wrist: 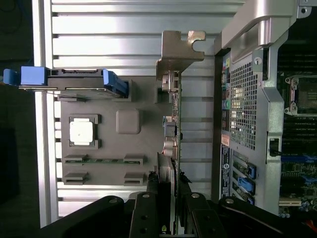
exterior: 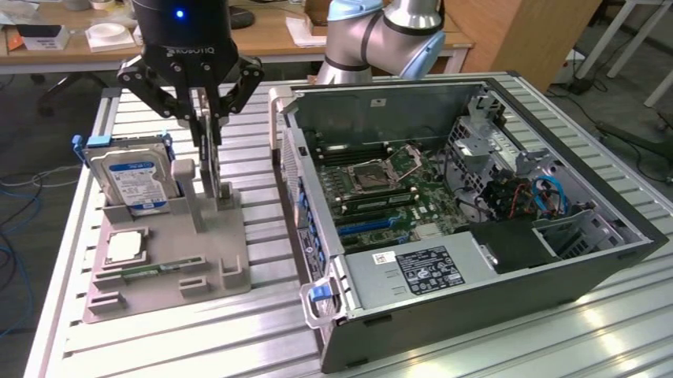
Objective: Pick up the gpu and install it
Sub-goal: 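Pick up the gpu and move the gpu toward the slot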
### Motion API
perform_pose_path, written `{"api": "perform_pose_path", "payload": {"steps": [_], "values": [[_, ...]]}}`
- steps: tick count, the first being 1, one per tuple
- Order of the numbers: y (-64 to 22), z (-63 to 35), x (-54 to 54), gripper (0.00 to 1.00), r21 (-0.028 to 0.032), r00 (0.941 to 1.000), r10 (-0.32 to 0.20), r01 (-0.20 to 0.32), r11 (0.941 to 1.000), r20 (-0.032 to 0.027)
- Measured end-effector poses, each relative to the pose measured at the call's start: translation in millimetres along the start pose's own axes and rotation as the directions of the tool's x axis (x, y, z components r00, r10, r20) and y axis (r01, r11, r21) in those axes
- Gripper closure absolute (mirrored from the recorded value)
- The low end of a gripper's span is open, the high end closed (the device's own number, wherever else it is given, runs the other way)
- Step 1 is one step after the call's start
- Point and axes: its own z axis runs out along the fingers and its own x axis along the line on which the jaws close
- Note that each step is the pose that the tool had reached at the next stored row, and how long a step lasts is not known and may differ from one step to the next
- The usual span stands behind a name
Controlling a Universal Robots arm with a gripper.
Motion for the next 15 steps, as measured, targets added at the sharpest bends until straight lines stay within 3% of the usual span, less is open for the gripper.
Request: {"api": "perform_pose_path", "payload": {"steps": [6, 15], "values": [[0.0, -0.1, 0.0, 0.74, 0.0005, 0.9991, -0.042, 0.042, 0.9991, -0.0007], [0.0, -1.9, 0.0, 0.74, 0.0004, 0.9991, -0.042, 0.042, 0.9991, -0.0005]]}}
